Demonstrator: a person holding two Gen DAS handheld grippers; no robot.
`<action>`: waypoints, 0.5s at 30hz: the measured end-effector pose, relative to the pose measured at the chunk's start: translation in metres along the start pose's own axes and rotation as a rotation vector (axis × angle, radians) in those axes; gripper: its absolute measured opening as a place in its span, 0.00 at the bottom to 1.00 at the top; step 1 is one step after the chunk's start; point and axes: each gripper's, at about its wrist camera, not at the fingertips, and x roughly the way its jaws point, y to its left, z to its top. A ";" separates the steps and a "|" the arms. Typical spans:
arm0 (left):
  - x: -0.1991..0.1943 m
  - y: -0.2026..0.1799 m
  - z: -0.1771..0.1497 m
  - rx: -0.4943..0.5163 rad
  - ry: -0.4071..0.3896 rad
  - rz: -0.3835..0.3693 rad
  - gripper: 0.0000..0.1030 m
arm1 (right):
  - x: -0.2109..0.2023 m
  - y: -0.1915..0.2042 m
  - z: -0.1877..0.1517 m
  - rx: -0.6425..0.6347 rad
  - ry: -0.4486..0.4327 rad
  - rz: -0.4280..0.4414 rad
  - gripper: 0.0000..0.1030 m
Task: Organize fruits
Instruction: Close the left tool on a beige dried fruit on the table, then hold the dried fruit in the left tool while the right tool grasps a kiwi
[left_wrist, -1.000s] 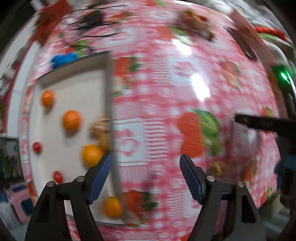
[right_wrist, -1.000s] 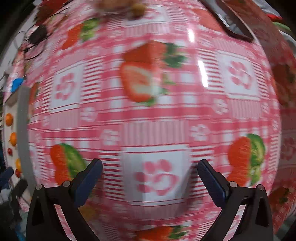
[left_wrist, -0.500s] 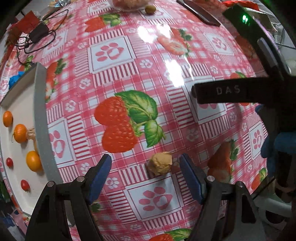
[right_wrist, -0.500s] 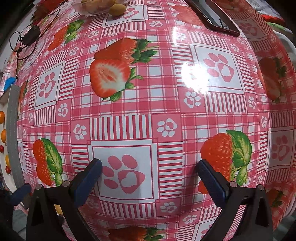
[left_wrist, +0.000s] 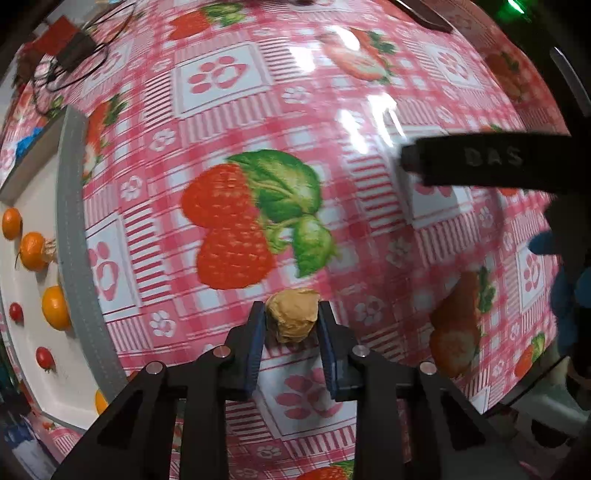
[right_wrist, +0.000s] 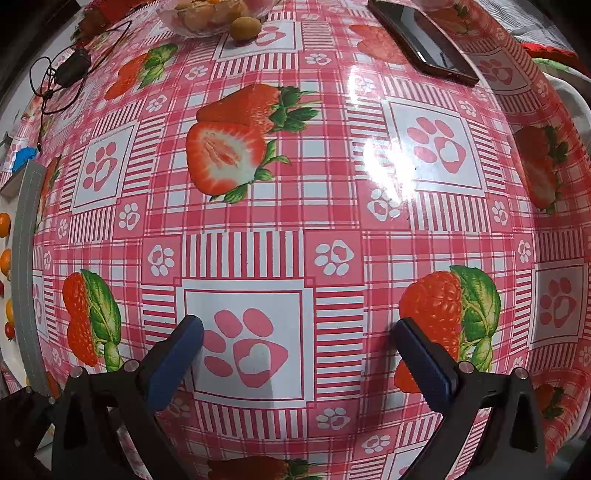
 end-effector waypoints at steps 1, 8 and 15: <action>-0.002 0.008 0.002 -0.017 -0.002 -0.004 0.29 | 0.000 0.001 0.001 -0.004 0.014 0.002 1.00; -0.011 0.052 0.022 -0.106 -0.011 -0.019 0.29 | -0.019 -0.007 0.031 0.065 -0.038 0.122 1.00; -0.020 0.069 0.048 -0.140 -0.028 -0.024 0.30 | -0.034 0.012 0.089 0.064 -0.117 0.141 1.00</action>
